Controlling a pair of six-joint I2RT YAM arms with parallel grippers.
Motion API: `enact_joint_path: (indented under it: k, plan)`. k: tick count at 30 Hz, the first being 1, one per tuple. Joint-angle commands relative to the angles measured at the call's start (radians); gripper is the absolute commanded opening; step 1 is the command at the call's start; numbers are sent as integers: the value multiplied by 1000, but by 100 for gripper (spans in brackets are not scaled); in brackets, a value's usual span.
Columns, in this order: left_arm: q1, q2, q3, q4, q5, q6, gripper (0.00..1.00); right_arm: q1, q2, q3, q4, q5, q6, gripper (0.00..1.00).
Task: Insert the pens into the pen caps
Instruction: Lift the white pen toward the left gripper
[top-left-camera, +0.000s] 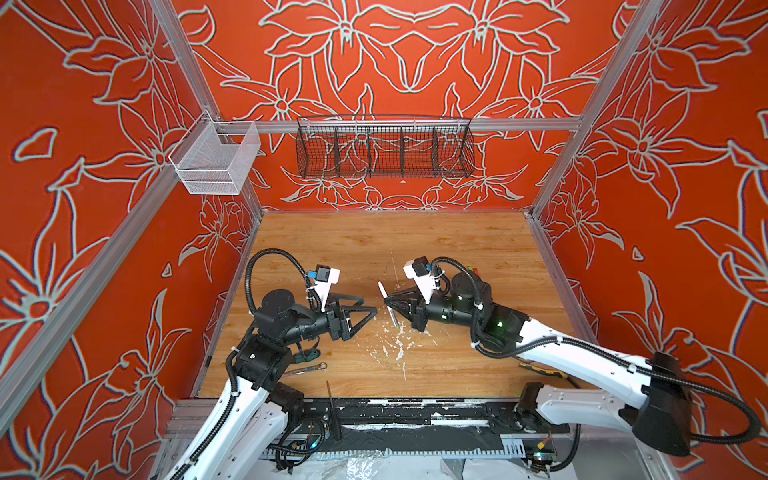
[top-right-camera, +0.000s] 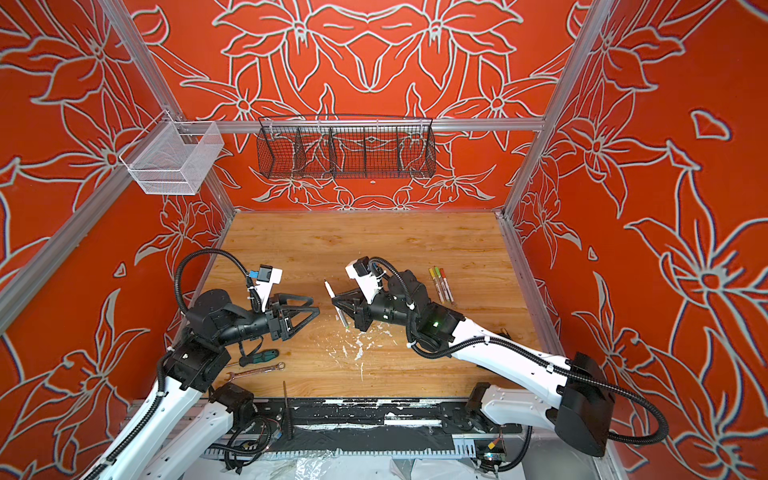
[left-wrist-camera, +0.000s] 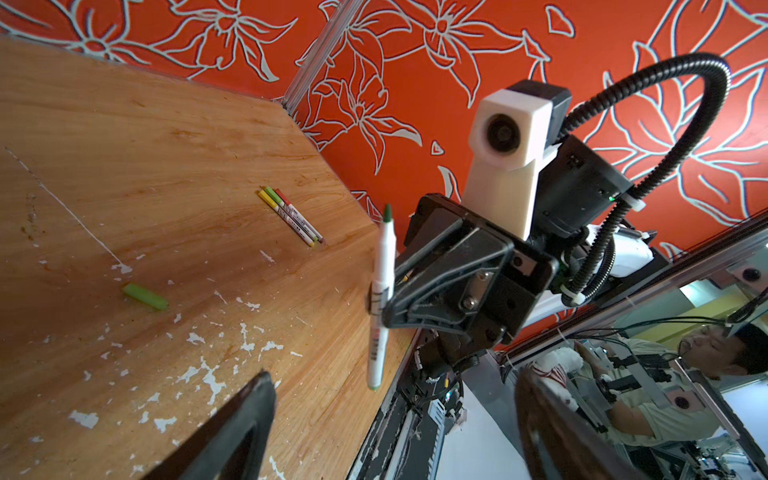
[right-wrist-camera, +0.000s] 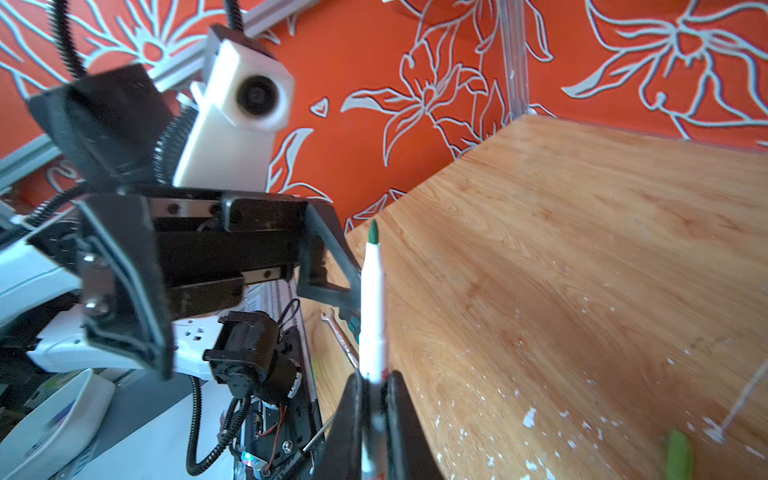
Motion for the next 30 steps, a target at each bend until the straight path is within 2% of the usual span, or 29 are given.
enact_joint_path:
  k: [1,10,17,20,22,26,30]
  plan:
    - [3,-2,-4,71,24,-10,81,6,13,-13,129,-98,31,6]
    - [3,17,-2,122,23,-18,54,42,76,24,162,-183,41,5]
    - [4,36,9,115,29,-4,20,56,81,30,165,-199,41,5]
    - [3,37,8,117,31,-6,11,55,80,30,164,-186,43,5]
    - [3,37,8,115,31,-3,2,55,83,37,157,-184,46,5]
    - [3,34,10,111,27,1,0,56,96,58,120,-192,49,8]
    - [3,24,16,99,10,17,0,55,120,70,72,-218,63,28]
